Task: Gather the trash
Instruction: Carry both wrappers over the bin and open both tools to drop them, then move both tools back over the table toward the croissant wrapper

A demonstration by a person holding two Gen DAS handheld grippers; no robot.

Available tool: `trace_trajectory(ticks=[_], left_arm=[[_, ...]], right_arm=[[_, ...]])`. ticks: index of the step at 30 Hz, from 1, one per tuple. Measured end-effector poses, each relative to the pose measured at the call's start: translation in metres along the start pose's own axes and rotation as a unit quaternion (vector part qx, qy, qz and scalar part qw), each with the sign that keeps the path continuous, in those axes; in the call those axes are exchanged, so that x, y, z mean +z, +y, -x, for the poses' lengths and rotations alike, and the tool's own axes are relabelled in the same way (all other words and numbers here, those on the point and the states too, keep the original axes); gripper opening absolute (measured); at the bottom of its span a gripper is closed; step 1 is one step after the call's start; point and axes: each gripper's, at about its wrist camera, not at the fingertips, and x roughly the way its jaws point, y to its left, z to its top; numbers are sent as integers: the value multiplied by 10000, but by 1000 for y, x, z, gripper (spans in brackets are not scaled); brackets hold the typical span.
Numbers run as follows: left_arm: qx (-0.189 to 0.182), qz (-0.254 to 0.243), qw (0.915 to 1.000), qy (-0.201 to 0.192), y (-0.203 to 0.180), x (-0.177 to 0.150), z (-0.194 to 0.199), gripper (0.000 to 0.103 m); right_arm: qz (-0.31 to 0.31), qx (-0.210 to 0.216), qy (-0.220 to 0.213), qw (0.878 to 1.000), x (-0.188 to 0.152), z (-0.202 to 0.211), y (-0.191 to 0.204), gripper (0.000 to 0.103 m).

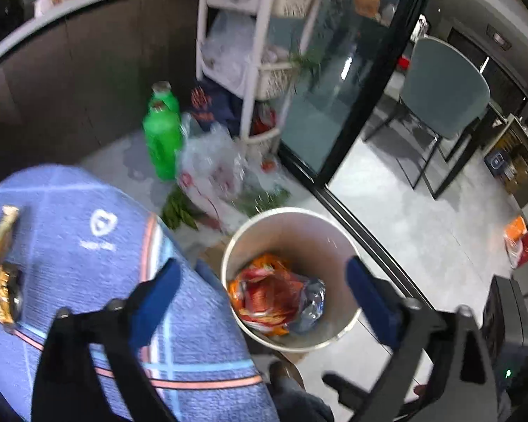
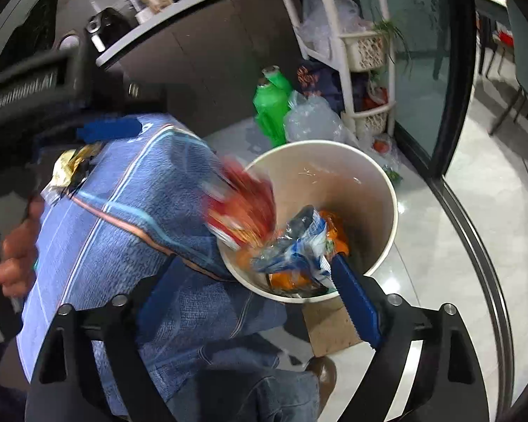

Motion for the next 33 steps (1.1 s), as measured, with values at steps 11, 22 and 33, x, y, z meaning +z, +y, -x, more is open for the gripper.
trace_trajectory(ticks=[11,22,33], left_arm=[[109,228,9992,-297,11,-2,41,100],[505,524,9957,-574,39,-24,127,100],[969,1146,9862,-700,112,-95,211,100]], right_arm=[[48,22,-231,9997,4,25,20,95],[525,83,-655,9964,15,72,76,95],[1143,364,-652,9906,13,84,147,95]])
